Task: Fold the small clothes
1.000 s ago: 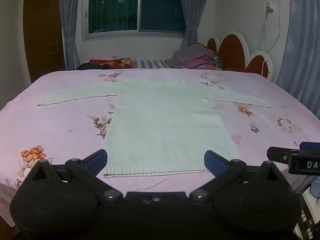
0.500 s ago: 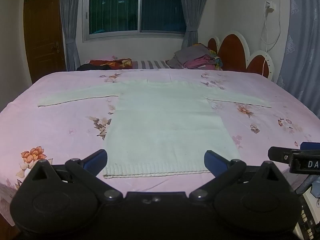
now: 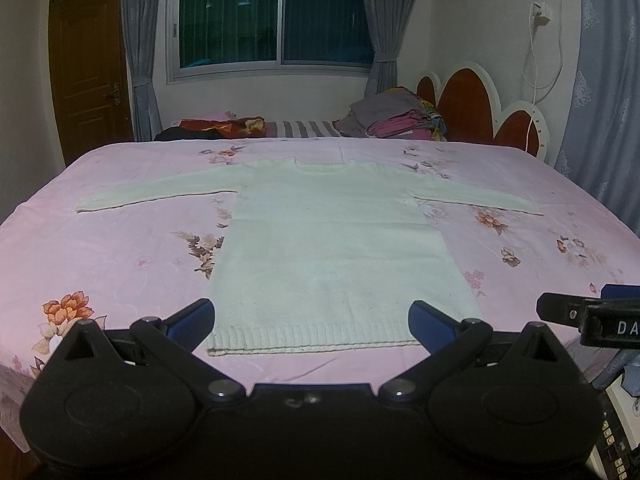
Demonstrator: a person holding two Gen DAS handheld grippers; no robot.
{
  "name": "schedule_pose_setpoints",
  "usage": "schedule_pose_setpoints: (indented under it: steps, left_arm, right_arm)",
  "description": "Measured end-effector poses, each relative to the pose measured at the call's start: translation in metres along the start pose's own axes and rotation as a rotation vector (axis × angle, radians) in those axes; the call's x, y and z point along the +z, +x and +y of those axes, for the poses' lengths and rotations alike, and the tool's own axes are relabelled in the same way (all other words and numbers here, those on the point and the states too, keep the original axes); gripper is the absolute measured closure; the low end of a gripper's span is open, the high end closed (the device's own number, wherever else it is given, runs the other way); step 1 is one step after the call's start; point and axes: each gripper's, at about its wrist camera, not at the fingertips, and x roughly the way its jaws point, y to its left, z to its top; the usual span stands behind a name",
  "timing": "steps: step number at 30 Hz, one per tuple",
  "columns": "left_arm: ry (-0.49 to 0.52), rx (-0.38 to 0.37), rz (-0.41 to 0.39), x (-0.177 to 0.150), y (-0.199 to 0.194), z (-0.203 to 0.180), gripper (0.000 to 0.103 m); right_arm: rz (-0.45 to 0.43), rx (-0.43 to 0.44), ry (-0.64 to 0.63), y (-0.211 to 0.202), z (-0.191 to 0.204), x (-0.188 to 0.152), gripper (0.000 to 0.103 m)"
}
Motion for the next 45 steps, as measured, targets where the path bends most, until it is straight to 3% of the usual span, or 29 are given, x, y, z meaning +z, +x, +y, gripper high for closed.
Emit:
schedule_pose_setpoints:
  steps: [45]
  left_arm:
    - [-0.006, -0.001, 0.009, -0.0031, 0.0032, -0.0003, 0.000]
  right_arm:
    - [0.011, -0.006, 0.010, -0.0002, -0.0005, -0.0034, 0.000]
